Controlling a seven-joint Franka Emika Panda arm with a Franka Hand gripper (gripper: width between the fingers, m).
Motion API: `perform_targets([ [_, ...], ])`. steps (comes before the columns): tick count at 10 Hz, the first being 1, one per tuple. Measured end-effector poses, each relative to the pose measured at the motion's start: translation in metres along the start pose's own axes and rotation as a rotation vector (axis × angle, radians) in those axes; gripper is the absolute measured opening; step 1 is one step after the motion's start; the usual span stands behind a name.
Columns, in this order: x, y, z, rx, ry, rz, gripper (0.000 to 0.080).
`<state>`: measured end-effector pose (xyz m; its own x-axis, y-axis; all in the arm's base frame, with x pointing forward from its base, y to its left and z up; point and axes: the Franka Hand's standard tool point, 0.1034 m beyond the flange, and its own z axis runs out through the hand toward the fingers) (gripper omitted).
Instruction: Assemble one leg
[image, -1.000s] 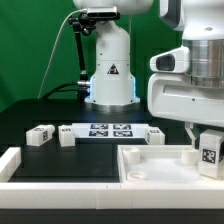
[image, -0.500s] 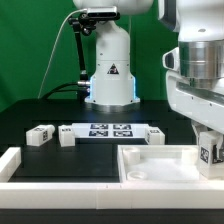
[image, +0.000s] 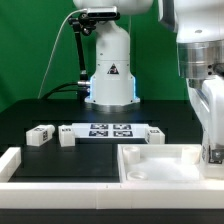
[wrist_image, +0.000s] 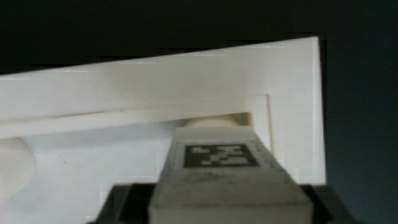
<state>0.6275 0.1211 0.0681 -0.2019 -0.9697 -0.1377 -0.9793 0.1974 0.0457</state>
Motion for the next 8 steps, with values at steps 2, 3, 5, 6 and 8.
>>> perform_targets([
  [2, -0.0003, -0.0006, -0.0001, 0.001, -0.009, 0.130, 0.0290],
  [3, -0.0006, -0.0003, 0.0005, 0.000, -0.009, 0.081, 0.0454],
  [5, 0.0015, -0.0003, 0.0015, -0.002, -0.008, 0.013, 0.0587],
  [6, 0.0017, 0.0003, 0.0017, -0.006, -0.004, -0.056, 0.0587],
  [8, 0.0004, 0.0017, 0.0019, -0.018, -0.006, -0.296, 0.0639],
])
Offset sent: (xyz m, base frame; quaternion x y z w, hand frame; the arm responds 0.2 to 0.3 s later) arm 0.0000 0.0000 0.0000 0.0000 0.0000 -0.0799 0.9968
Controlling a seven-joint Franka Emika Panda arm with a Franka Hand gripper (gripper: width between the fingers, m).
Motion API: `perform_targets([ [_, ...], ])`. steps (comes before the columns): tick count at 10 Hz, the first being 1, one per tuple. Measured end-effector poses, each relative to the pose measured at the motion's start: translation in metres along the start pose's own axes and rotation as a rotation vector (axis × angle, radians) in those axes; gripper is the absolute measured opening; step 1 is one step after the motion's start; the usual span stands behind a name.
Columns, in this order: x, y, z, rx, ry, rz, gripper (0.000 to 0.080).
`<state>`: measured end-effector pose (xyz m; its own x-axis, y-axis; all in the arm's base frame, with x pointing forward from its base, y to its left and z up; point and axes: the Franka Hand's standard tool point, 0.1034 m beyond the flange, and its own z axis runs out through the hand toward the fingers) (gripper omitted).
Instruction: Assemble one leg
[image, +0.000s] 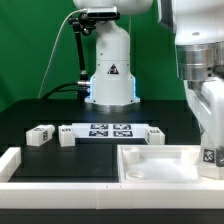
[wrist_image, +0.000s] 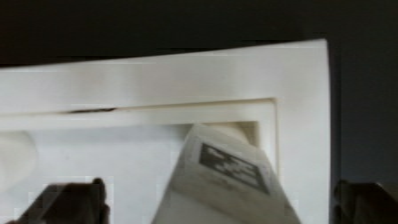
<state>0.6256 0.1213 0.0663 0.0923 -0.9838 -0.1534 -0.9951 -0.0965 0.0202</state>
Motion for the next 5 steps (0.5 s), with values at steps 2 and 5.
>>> perform_targets([
  [2, -0.0002, 0.0007, 0.0006, -0.003, 0.000, -0.188, 0.0648],
  [5, 0.0001, 0.0023, 0.0012, -0.020, 0.017, -0.478, 0.0649],
])
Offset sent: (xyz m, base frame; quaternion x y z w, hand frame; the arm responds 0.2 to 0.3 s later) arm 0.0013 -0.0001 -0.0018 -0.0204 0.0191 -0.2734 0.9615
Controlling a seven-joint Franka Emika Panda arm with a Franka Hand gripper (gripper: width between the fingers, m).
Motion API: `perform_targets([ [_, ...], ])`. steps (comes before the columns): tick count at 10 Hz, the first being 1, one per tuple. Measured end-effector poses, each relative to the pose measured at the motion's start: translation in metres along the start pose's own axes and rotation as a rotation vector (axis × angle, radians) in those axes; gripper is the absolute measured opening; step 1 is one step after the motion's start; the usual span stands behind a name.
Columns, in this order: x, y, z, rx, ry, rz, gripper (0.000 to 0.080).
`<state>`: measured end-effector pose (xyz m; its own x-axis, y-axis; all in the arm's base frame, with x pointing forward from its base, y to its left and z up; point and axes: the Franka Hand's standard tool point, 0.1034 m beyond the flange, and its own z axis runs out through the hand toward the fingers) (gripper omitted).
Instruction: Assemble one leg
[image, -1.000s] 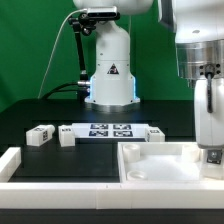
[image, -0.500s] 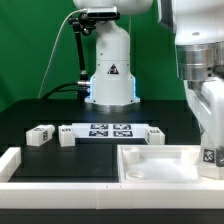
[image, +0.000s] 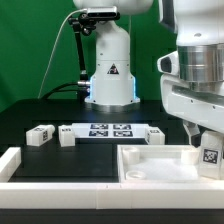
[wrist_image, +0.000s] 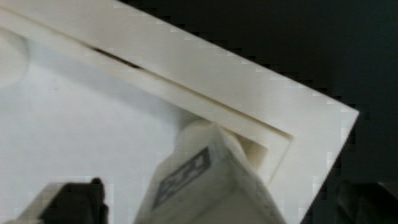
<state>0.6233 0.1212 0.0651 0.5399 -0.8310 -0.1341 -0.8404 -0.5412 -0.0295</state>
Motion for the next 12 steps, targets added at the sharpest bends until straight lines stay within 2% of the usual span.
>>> perform_targets([
  [2, -0.0007, 0.0012, -0.0006, -0.039, 0.020, -0.214, 0.0649],
  [3, 0.0004, 0.0023, -0.0004, -0.048, 0.022, -0.308, 0.0649],
  [5, 0.0038, 0.0034, -0.0004, -0.049, 0.021, -0.498, 0.0649],
  [7, 0.0045, 0.0034, -0.0002, -0.047, 0.022, -0.547, 0.0640],
  [8, 0.0045, 0.0034, -0.0002, -0.047, 0.022, -0.546, 0.0476],
  [9, 0.0046, 0.0034, -0.0002, -0.047, 0.022, -0.546, 0.0476],
  [10, 0.0045, 0.0034, -0.0002, -0.046, 0.022, -0.543, 0.0284],
  [12, 0.0044, 0.0033, -0.0002, -0.046, 0.023, -0.513, 0.0288],
])
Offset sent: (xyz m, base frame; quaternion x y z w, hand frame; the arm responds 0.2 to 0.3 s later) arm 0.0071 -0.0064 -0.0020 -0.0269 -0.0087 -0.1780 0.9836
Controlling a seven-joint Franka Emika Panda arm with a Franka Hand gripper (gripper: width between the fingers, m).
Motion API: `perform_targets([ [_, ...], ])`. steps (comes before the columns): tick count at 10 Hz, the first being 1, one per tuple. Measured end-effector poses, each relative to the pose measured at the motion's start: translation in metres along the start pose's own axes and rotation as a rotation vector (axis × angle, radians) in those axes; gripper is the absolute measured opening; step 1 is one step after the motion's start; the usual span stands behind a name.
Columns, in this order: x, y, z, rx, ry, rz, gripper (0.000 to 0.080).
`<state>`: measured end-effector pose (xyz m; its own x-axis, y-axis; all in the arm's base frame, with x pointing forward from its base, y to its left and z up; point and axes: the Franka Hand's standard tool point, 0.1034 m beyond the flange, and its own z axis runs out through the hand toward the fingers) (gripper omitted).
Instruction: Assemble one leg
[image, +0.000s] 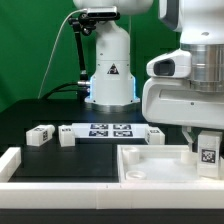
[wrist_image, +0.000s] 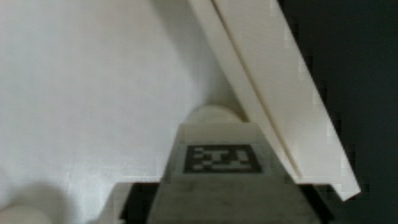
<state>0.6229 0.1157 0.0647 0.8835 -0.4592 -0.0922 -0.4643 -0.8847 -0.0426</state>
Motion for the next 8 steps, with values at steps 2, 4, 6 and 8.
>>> perform_targets([
  [2, -0.0013, -0.0019, 0.0002, 0.012, -0.007, 0.185, 0.0288],
  [4, -0.0009, -0.0024, 0.0012, 0.037, -0.005, 0.432, 0.0288],
  [6, -0.0017, -0.0041, 0.0013, 0.039, -0.005, 0.588, 0.0290],
  [8, -0.0025, -0.0067, 0.0019, 0.050, -0.006, 0.805, 0.0290],
])
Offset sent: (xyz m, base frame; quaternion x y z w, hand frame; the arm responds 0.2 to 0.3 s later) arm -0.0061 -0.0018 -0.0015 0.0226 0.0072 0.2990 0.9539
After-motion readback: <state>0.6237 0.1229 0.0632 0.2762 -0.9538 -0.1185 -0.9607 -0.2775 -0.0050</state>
